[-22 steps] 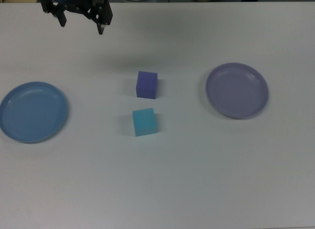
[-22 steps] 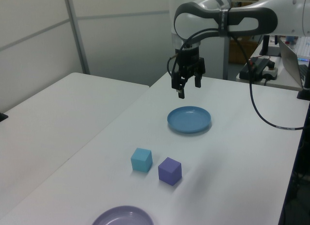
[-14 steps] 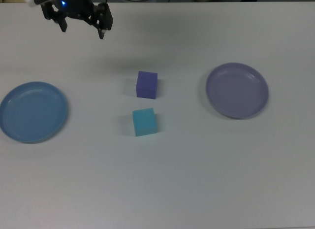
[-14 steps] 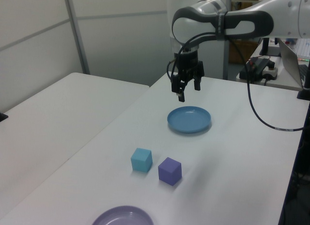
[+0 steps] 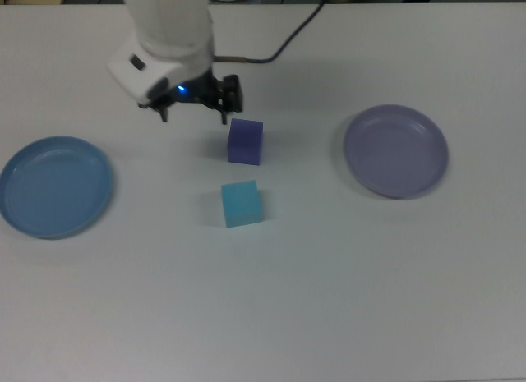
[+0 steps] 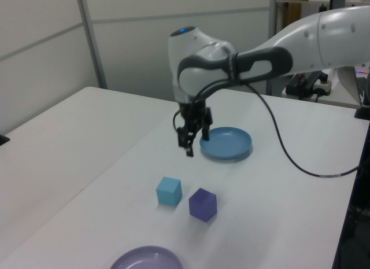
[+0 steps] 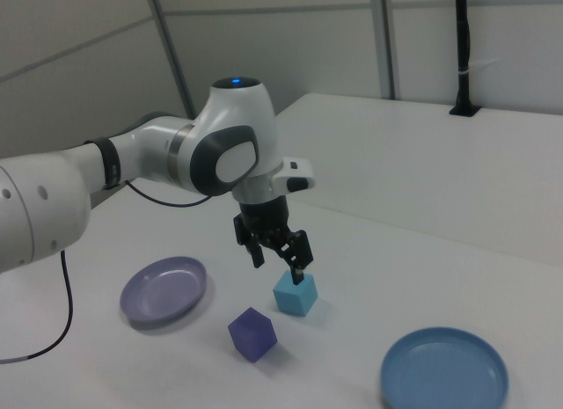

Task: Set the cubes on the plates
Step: 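Lower the open gripper down onto the light-blue cube, then close the gripper on the light-blue cube and lift it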

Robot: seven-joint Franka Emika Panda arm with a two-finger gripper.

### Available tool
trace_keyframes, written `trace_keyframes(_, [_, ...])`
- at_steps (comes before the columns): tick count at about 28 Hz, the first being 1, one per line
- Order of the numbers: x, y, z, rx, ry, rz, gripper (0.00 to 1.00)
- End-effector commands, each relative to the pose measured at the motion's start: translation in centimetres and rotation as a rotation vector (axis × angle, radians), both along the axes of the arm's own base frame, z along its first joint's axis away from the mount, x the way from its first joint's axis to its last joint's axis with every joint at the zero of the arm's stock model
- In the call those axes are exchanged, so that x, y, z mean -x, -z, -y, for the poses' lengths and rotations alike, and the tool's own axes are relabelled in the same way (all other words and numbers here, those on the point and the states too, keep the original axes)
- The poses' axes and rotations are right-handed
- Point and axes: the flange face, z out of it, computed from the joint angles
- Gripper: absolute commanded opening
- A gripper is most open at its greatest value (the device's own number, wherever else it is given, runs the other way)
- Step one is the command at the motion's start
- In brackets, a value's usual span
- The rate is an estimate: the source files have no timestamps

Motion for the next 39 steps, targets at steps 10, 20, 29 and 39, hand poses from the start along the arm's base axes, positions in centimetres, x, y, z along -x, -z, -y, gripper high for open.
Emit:
trace_keyframes(10, [-2.9,8.9,-4.9,0.089,-0.097,0.007,1.00])
trace_keyframes(20, [-4.4,12.8,-7.0,0.082,-0.053,0.074,1.00])
trace_keyframes(29, [-4.7,13.5,-7.1,0.076,-0.034,0.101,1.00])
trace_keyframes(39, [-5.4,14.5,-6.6,0.087,0.005,0.134,0.41])
